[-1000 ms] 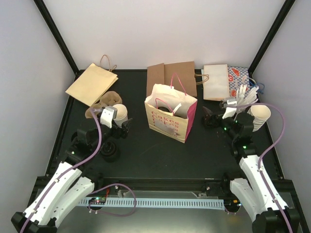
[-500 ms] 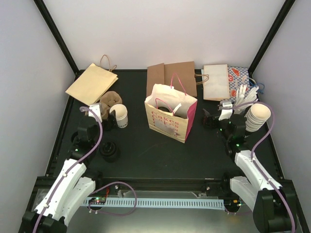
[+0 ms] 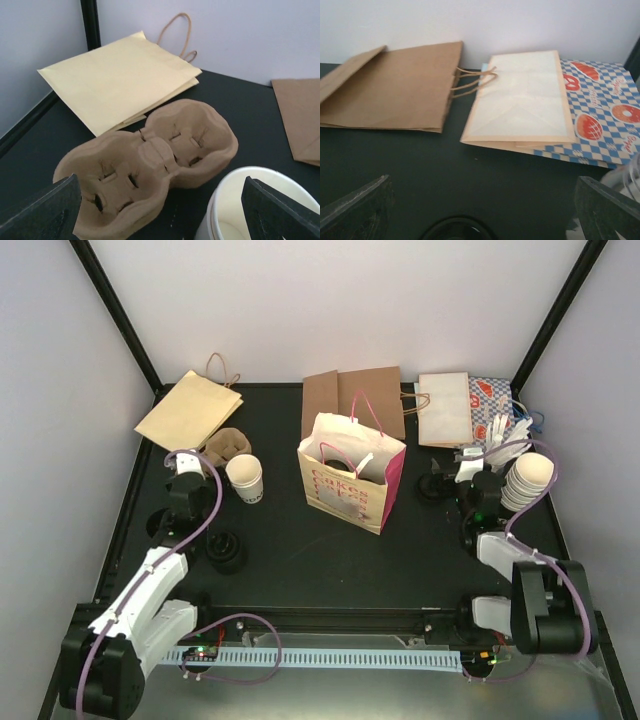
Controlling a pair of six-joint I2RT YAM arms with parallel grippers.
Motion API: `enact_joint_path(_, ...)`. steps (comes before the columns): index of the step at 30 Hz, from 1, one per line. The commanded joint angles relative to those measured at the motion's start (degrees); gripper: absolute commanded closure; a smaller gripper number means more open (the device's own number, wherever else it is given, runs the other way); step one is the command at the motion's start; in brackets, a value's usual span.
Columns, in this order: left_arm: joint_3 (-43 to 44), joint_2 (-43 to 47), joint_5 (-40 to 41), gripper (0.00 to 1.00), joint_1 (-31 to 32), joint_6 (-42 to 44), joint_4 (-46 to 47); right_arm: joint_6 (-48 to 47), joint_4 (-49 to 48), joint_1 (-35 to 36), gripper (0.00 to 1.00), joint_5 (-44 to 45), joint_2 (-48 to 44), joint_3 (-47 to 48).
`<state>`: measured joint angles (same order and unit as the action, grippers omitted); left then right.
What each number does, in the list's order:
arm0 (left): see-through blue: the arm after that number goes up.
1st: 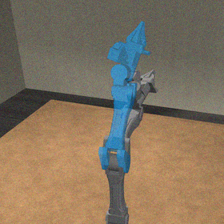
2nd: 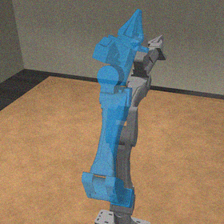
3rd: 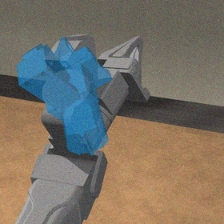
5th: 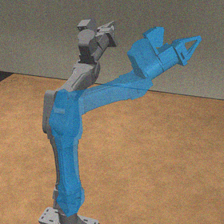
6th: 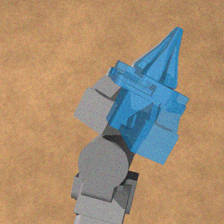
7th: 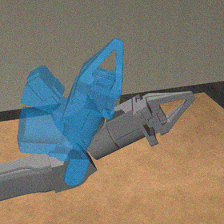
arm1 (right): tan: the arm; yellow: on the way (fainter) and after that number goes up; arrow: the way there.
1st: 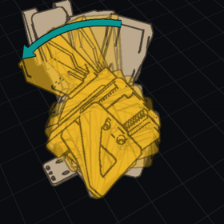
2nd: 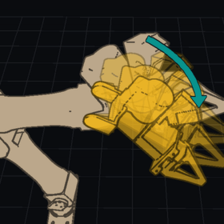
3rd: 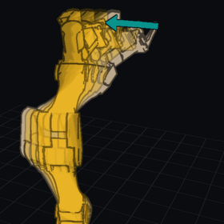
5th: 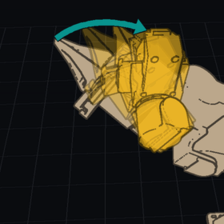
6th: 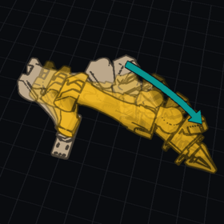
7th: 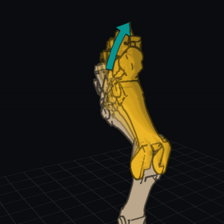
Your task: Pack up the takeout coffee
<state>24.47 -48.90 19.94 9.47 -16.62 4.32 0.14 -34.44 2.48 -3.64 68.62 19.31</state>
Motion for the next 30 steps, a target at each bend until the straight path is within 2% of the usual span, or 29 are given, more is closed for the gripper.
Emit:
enact_joint_path(1, 1.46, -0.49, 2.43, 0.1, -1.37, -2.09, 4.03, -0.19, -10.53, -2.64, 0.0, -1.26, 4.14, 0.23)
enact_joint_path(4, 2.25, -0.37, 2.17, 0.13, -2.36, -4.03, 1.44, -0.41, -14.91, -4.16, 0.01, -3.0, 7.43, 0.06)
enact_joint_path(6, 2.54, -0.12, 1.49, 0.15, -3.11, -5.12, 0.24, -0.22, -21.18, -4.68, 0.01, -4.04, 10.49, -1.62)
enact_joint_path(9, 4.64, 0.08, 2.19, 0.3, -4.58, -10.64, -5.42, -0.29, -23.65, -4.73, 0.01, -4.29, 11.24, -3.26)
enact_joint_path(12, 8.83, -1.54, 2.72, 0.45, -5.92, -17.63, -15.85, -0.29, -23.52, -4.72, 0.0, -4.27, 11.38, -3.07)
enact_joint_path(14, 11.25, -3.56, -0.69, 0.46, -7.34, -18.59, -19.88, -0.45, -23.69, -4.72, 0.0, -4.25, 11.57, -3.11)
enact_joint_path(17, 14.58, -6.95, -10.59, 0.45, -12.8, -19.81, -24.55, -0.73, -24.15, -4.69, 0.01, -4.44, 11.56, -3.31)
enact_joint_path(20, 15.24, -9.56, -21.94, 0.37, -17.84, -19.23, -23.08, -0.87, -24.24, -4.56, 0.03, -4.37, 11.63, -3.31)
enact_joint_path(23, 17.23, -12.8, -27.68, 0.38, -18.64, -17.7, -23.29, -1.0, -24.25, -4.4, 0.03, -4.24, 11.54, -3.36)
enact_joint_path(27, 22.37, -18.49, -32.27, 0.57, -18.72, -17.62, -27.84, -1.1, -24.35, -4.29, 0.03, -4.01, 11.54, -3.4)
enact_joint_path(30, 23.13, -21.75, -33.29, 0.77, -18.77, -19.58, -27.73, -1.1, -24.34, -4.3, 0.03, -4.01, 11.54, -3.4)
